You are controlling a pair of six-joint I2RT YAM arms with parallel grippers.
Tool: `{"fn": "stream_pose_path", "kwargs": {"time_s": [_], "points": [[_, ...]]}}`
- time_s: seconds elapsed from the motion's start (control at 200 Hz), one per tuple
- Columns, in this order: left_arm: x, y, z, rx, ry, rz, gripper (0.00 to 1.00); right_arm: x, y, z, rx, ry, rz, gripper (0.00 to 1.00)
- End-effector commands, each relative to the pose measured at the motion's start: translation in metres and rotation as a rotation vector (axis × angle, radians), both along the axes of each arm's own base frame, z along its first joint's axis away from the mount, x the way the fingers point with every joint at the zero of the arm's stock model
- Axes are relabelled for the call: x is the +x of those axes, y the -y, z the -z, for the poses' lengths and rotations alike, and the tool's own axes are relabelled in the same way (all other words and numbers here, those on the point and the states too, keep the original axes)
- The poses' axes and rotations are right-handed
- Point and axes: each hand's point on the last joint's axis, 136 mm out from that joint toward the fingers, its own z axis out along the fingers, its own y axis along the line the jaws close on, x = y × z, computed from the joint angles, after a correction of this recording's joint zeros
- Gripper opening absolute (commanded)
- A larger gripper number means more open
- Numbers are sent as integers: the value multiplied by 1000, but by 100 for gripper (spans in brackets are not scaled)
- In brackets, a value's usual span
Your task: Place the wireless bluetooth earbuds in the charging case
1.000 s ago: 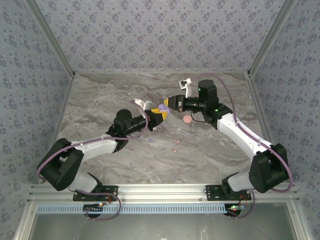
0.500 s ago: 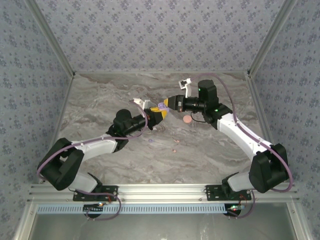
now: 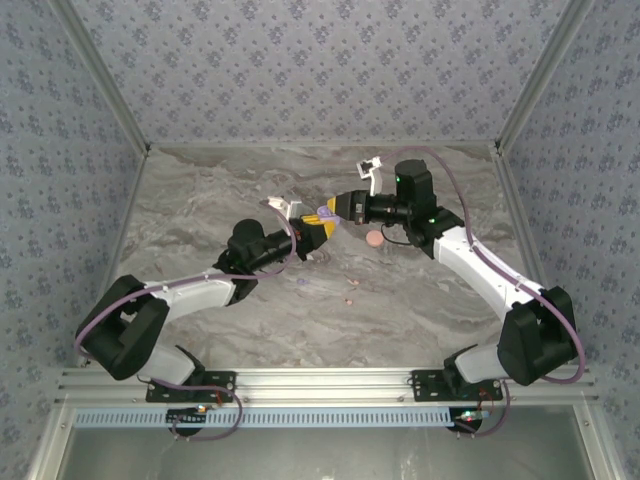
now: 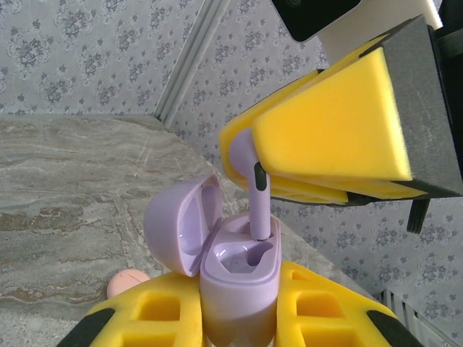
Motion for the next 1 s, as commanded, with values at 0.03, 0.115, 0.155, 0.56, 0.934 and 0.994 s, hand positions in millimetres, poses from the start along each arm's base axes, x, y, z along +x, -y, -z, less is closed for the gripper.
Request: {"fn": "stream_pose_path", "kwargs": {"time_s": [0.03,0.115,0.155,0.56,0.934,0.994], "points": [[3,-1,-31,-67,69,-24,18,-2,-2,-4,-20,17,-12,20],[2,-2,-30,-63,70,-26,18,-3,-2,-1,-32,14,-12,20],[2,-2,-31,-62,72,-27,18,-3,-2,0,-36,13,-9,20],[0,-8,-32,-59,85,-48,18,-4,3,3,-64,20,7,20],[-4,-10,-39,-65,113,-42,18,-6,3,5,-80,14,4,22],[-5,-10,-39,-64,118,-37,18,-6,4,5,-86,16,6,24]]}}
